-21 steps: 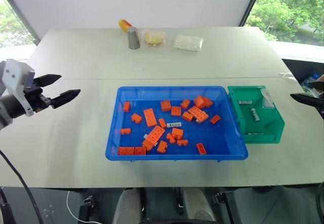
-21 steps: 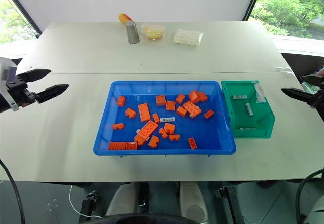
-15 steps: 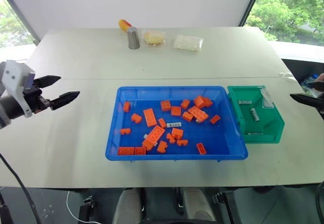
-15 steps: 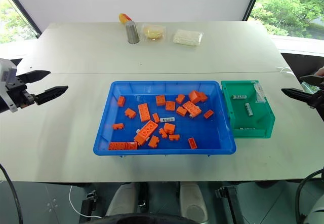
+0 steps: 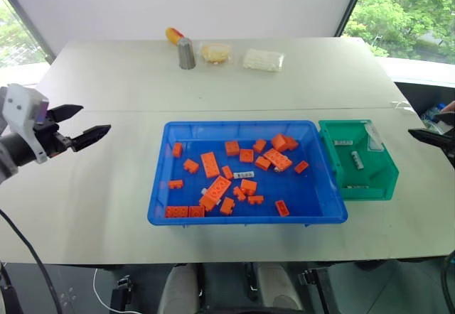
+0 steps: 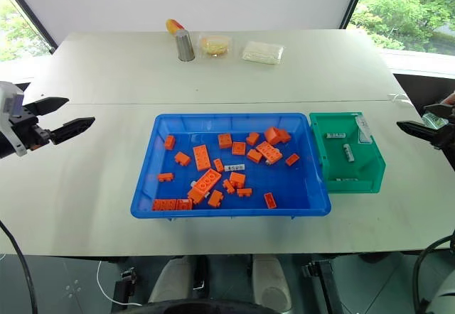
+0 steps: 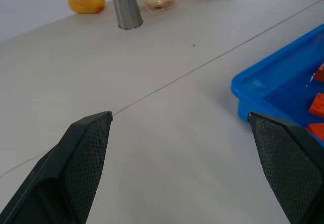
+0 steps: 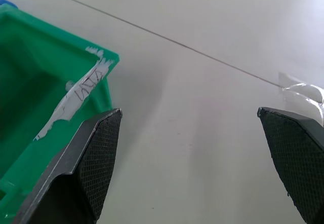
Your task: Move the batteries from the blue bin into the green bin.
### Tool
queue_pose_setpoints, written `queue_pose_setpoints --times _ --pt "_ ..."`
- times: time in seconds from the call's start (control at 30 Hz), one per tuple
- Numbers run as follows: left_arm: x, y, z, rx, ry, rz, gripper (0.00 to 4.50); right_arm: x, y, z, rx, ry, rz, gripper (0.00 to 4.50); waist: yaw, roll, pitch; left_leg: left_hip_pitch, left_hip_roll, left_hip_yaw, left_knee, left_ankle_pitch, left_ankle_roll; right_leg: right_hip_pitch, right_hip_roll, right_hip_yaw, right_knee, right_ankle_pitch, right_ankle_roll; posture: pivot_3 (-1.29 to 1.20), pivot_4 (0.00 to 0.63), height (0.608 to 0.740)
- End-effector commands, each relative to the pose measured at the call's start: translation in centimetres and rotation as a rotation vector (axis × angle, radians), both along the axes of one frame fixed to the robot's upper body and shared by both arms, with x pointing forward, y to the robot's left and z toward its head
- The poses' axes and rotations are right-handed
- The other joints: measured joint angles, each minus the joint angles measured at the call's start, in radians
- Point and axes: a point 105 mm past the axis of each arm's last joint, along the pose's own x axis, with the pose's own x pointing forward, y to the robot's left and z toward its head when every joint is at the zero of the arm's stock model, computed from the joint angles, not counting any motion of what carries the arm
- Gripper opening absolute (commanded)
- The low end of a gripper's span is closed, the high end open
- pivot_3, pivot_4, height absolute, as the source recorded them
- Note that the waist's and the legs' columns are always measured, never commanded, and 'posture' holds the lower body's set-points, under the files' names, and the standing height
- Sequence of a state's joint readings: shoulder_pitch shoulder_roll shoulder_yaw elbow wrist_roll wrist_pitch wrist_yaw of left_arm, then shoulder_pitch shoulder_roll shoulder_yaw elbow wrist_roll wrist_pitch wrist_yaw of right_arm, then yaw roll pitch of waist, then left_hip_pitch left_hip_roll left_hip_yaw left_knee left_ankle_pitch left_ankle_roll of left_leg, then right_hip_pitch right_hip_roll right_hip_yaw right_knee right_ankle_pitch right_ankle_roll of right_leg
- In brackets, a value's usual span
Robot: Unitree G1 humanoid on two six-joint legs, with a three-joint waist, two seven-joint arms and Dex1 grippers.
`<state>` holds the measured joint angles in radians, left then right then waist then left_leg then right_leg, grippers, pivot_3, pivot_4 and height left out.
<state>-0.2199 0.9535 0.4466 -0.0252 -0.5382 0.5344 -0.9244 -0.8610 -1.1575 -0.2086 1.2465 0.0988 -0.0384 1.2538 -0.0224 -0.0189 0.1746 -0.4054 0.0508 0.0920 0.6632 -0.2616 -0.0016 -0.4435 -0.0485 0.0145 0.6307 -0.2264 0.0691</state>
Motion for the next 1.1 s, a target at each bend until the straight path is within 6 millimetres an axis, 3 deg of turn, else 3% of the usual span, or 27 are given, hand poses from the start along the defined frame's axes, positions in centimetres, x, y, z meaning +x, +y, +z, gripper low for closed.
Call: queue_pose_setpoints --times 0.03,0.13,0.27,0.4,0.53,0.63,0.77,0.97,1.1 --pt "-0.8 -1.3 1.2 0.012 -0.028 -0.071 4.50 0.1 0.1 2.2 -0.020 -0.061 0.013 4.42 0.000 0.000 0.000 0.000 0.000 0.000 0.000 0.000 0.000 0.000 0.000 0.000 0.000 0.000 0.000 0.00 0.150 0.740" --pt "-1.6 -3.3 1.3 0.019 -0.004 -0.177 4.50 1.1 2.5 4.1 0.001 -0.095 0.146 4.42 0.000 0.000 0.000 0.000 0.000 0.000 0.000 0.000 0.000 0.000 0.000 0.000 0.000 0.000 0.000 0.00 0.150 0.740" --pt "-3.7 -6.5 1.4 0.040 0.060 -0.365 4.50 2.3 8.5 6.3 -0.013 -0.081 0.468 4.42 -0.018 0.000 0.000 0.000 0.000 0.000 0.001 0.000 0.000 0.000 0.000 0.001 0.001 0.000 0.000 0.00 0.150 0.740" --pt "-5.8 -9.0 0.3 0.107 0.129 -0.526 4.50 3.0 18.4 6.7 -0.101 -0.041 0.875 4.42 -0.028 0.001 0.000 0.001 0.001 -0.001 0.000 0.000 0.000 0.000 0.001 0.001 0.002 0.002 0.004 0.00 0.150 0.740" --pt "-6.1 -9.9 -0.1 0.130 0.143 -0.569 4.50 1.5 28.4 5.7 -0.205 -0.005 1.261 4.42 -0.021 0.002 0.001 0.002 0.001 -0.002 0.000 0.000 0.000 -0.001 0.002 0.000 0.007 0.002 0.003 0.00 0.150 0.740" --pt "-6.4 -10.4 -0.7 0.129 0.158 -0.586 4.50 0.2 34.1 4.5 -0.276 0.019 1.481 4.42 -0.021 0.002 0.001 0.001 0.001 -0.002 0.001 0.000 0.000 -0.004 0.002 0.000 0.010 0.001 0.002 0.00 0.150 0.740" --pt "-7.2 -11.2 -1.8 0.154 0.190 -0.617 4.50 -0.6 38.0 0.6 -0.495 0.049 1.673 4.42 -0.007 0.000 0.000 -0.002 0.000 -0.003 0.002 0.000 0.000 -0.006 0.001 -0.001 0.012 0.001 0.002 0.00 0.150 0.740" --pt "-8.1 -12.0 -1.9 0.144 0.197 -0.632 4.50 -0.8 40.8 -3.7 -0.667 0.024 1.831 4.42 0.006 0.000 0.000 -0.003 -0.001 -0.002 0.004 0.000 0.000 -0.006 0.000 0.000 0.013 -0.001 -0.001 0.00 0.150 0.740" --pt "-8.6 -12.3 -1.9 0.142 0.197 -0.632 4.50 0.0 42.0 -5.0 -0.702 -0.013 1.836 4.42 0.002 0.000 0.000 -0.002 0.000 -0.002 0.003 0.000 0.000 -0.007 0.001 0.000 0.015 -0.001 -0.001 0.00 0.150 0.740"
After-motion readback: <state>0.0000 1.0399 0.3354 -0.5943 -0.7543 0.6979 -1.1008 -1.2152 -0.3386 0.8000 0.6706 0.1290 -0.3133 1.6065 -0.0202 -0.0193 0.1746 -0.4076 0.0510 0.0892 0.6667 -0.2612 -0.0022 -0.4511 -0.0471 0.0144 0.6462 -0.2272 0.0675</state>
